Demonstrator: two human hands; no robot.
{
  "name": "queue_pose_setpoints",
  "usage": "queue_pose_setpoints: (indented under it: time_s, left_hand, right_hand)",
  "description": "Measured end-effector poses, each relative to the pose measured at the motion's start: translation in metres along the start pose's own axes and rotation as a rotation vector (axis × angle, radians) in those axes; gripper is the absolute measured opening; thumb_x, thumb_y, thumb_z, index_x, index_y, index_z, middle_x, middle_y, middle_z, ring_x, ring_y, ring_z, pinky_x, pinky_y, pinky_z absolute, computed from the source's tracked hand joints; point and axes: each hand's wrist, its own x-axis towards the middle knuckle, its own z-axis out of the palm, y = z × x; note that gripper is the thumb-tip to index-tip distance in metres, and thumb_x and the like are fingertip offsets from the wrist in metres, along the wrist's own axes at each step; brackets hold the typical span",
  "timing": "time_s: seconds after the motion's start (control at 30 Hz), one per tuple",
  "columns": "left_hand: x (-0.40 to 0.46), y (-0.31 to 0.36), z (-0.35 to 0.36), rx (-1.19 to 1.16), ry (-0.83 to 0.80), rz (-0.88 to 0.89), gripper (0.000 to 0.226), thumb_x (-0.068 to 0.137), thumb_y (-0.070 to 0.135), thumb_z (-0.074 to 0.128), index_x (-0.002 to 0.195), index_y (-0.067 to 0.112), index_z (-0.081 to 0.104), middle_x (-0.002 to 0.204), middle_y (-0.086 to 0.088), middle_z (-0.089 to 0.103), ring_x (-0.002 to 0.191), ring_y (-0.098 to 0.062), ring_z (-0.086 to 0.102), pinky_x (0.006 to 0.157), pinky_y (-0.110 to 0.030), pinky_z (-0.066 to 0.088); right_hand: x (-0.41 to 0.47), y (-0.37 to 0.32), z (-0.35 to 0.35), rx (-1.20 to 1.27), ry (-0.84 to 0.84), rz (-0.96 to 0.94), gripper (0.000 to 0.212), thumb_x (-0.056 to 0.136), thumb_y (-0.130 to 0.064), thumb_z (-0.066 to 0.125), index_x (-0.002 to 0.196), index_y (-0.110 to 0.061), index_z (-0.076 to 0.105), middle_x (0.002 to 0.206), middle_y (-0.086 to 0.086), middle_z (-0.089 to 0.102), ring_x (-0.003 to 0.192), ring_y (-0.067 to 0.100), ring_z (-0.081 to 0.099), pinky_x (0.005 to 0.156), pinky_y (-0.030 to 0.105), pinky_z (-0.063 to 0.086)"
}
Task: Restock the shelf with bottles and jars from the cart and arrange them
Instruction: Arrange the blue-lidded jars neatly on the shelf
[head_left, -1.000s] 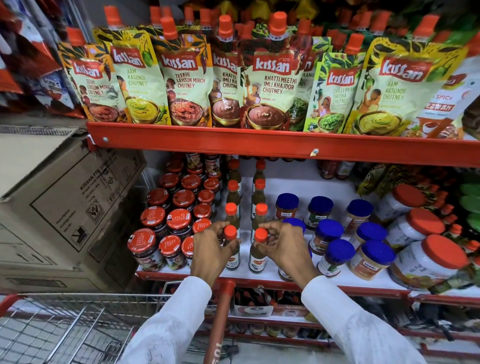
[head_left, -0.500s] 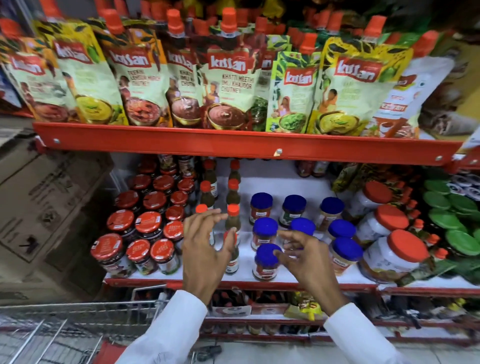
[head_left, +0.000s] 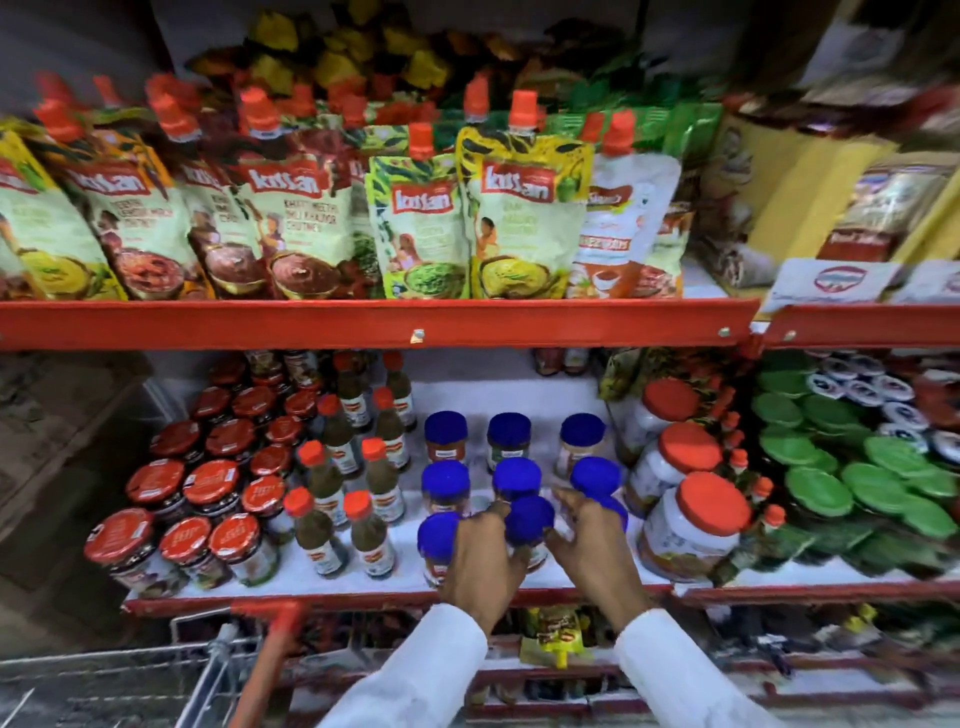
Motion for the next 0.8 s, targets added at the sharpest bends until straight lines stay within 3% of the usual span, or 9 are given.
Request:
queue_pose_setpoints:
  time_s: [0.17, 0.3, 0.5, 0.7, 0.8]
  left_hand:
    - [0.006, 0.002, 0.013, 0.059, 0.015, -0.049, 0.037, 0.078, 0.003, 0.064, 0.113, 0.016, 0.060, 0.095, -0.011, 0.072, 0.083, -0.028, 0.067, 0.068, -0.033, 0.050]
    - [0.007, 0.000, 0.018, 0.037, 0.018, -0.098, 0.039, 0.077, 0.000, 0.065, 0.111, 0.018, 0.062, 0.101, -0.005, 0.073, 0.088, -0.022, 0.069, 0.077, -0.034, 0.056]
    - [0.005, -0.002, 0.020, 0.014, 0.025, -0.142, 0.031, 0.083, 0.000, 0.064, 0.110, 0.015, 0.063, 0.101, -0.006, 0.072, 0.088, -0.024, 0.067, 0.076, -0.035, 0.057]
    - [0.004, -0.004, 0.022, 0.018, 0.019, -0.151, 0.035, 0.087, -0.005, 0.057, 0.114, 0.015, 0.062, 0.099, -0.005, 0.071, 0.084, -0.019, 0.065, 0.071, -0.028, 0.051]
    - [0.004, -0.005, 0.021, 0.021, 0.006, -0.141, 0.038, 0.085, -0.010, 0.053, 0.112, 0.015, 0.061, 0.089, 0.000, 0.067, 0.076, -0.014, 0.062, 0.067, -0.026, 0.050]
  right_hand:
    - [0.002, 0.005, -0.001, 0.003, -0.083, -0.016, 0.048, 0.085, -0.007, 0.062, 0.132, -0.014, 0.053, 0.120, 0.010, 0.067, 0.110, 0.027, 0.063, 0.087, 0.040, 0.054]
    - [0.001, 0.010, 0.003, 0.033, -0.131, -0.041, 0.045, 0.087, -0.002, 0.056, 0.127, -0.022, 0.056, 0.108, 0.007, 0.071, 0.093, 0.022, 0.066, 0.079, 0.038, 0.056]
    - [0.000, 0.015, 0.003, 0.108, -0.156, 0.009, 0.049, 0.089, -0.001, 0.058, 0.135, -0.016, 0.050, 0.121, 0.004, 0.067, 0.105, 0.018, 0.065, 0.090, 0.029, 0.050]
    - [-0.005, 0.017, 0.002, 0.175, -0.127, 0.016, 0.043, 0.086, -0.002, 0.063, 0.126, -0.017, 0.058, 0.110, 0.002, 0.071, 0.097, 0.013, 0.066, 0.090, 0.037, 0.056]
    - [-0.008, 0.018, 0.004, 0.186, -0.114, 0.028, 0.042, 0.085, -0.005, 0.066, 0.124, -0.016, 0.060, 0.106, 0.000, 0.072, 0.090, 0.003, 0.064, 0.082, 0.019, 0.054]
